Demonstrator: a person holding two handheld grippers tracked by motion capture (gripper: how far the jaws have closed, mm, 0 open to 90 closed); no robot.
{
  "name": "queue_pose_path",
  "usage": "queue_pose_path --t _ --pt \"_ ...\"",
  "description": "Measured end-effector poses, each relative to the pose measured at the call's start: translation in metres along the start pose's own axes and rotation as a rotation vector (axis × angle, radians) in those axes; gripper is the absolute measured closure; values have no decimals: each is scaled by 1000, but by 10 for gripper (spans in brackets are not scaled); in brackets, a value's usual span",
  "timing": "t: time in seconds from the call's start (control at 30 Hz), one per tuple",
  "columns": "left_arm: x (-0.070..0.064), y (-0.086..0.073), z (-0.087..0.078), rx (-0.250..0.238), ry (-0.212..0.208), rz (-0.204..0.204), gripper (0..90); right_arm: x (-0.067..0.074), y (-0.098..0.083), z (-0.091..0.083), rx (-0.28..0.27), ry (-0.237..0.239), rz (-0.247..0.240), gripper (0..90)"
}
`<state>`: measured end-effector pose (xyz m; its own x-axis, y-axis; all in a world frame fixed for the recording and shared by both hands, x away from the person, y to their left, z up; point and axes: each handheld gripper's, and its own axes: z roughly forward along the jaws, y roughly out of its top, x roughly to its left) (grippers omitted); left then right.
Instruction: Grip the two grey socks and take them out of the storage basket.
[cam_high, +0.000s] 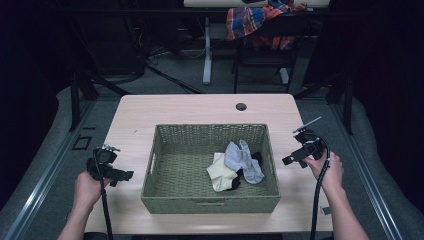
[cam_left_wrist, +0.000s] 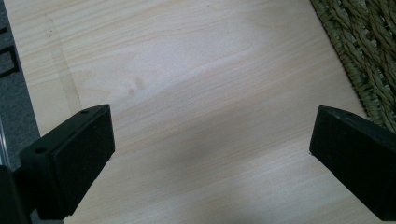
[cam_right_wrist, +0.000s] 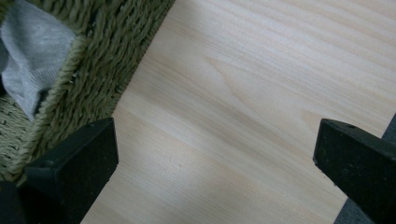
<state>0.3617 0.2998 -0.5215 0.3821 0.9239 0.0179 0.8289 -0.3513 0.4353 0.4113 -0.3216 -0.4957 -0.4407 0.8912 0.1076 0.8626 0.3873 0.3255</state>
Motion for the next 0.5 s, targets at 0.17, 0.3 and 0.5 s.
queue_pose_path --t 0.17,0.3,0.5 --pt "0 0 0 0 -3 1 2 0 0 -2 13 -9 -10 0" --pt "0 0 -1 -11 -3 -2 2 1 1 -4 3 -10 -6 0" --pt "1 -2 -1 -9 -2 -7 1 5 9 -20 -21 -4 -4 12"
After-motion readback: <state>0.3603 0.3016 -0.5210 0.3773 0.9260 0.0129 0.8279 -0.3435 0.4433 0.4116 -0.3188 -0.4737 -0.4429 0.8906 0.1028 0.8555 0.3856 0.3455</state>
